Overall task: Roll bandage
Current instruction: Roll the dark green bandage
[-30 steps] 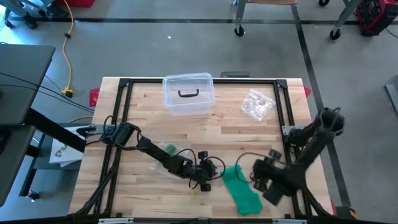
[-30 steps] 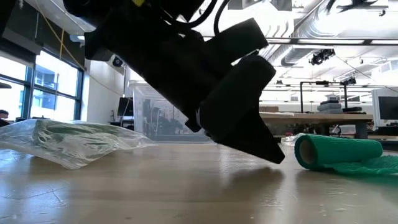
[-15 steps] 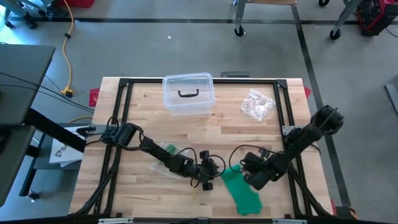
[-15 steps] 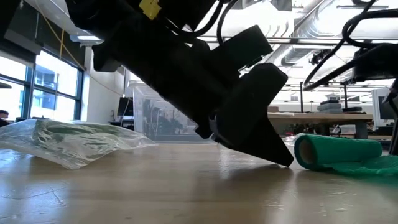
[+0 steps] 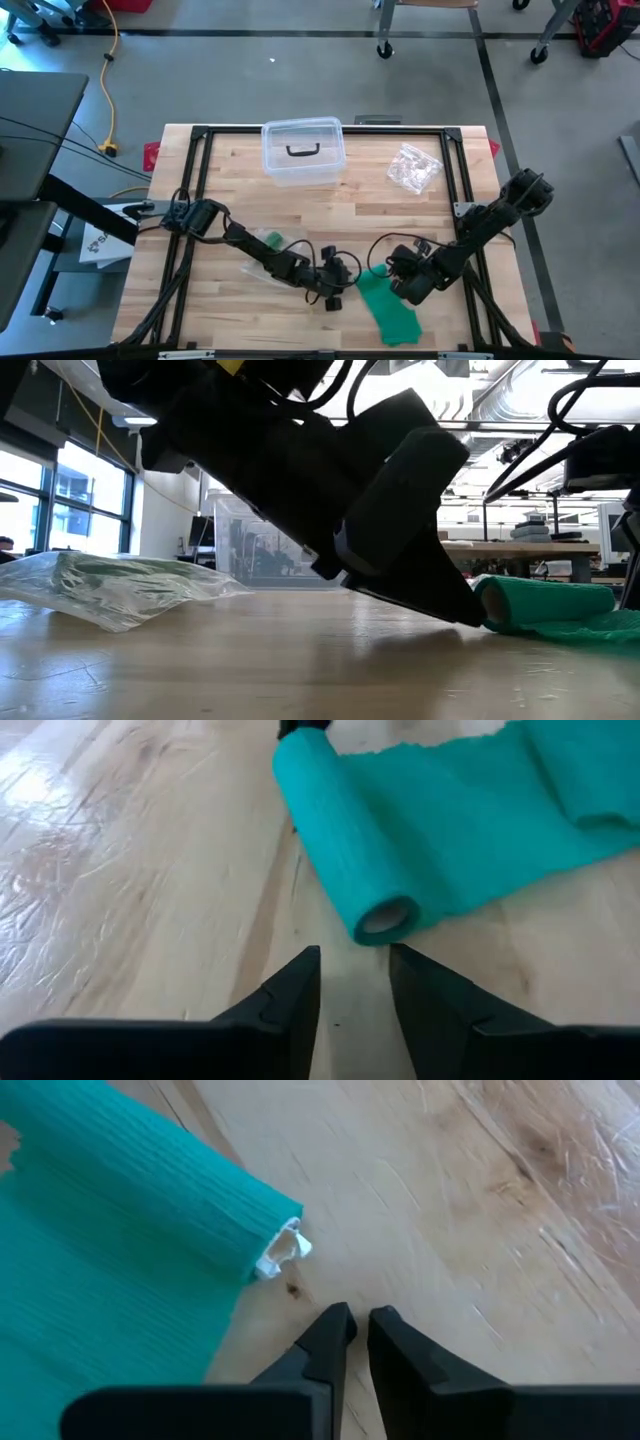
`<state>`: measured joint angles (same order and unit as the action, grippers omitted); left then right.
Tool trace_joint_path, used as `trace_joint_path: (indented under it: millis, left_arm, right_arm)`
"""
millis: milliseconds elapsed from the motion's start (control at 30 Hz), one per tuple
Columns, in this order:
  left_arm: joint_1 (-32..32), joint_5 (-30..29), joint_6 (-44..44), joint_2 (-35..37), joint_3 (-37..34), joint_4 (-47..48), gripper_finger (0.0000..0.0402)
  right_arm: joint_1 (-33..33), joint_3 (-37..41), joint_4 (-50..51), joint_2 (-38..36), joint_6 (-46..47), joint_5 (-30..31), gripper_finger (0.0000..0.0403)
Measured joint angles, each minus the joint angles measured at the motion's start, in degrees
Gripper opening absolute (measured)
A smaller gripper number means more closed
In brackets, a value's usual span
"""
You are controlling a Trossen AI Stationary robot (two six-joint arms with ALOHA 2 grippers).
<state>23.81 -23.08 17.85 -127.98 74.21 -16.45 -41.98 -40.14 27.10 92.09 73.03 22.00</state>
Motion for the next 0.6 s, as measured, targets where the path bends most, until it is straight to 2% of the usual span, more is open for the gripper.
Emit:
trace_joint_path:
  millis: [167,600]
  left_arm:
    - [-0.78,-1.55,3.11,-0.02,0.0,0.14,0.0133]
    - [-1.33,-1.91,4.09,-0.02,0.0,-3.0,0.0133]
  right_arm:
    - [0.0,0.07,-1.46,0.08,-0.68,0.55,0.0038]
    - [0.02,0.13,-4.34,0.18,-2.17,0.44,0.0038]
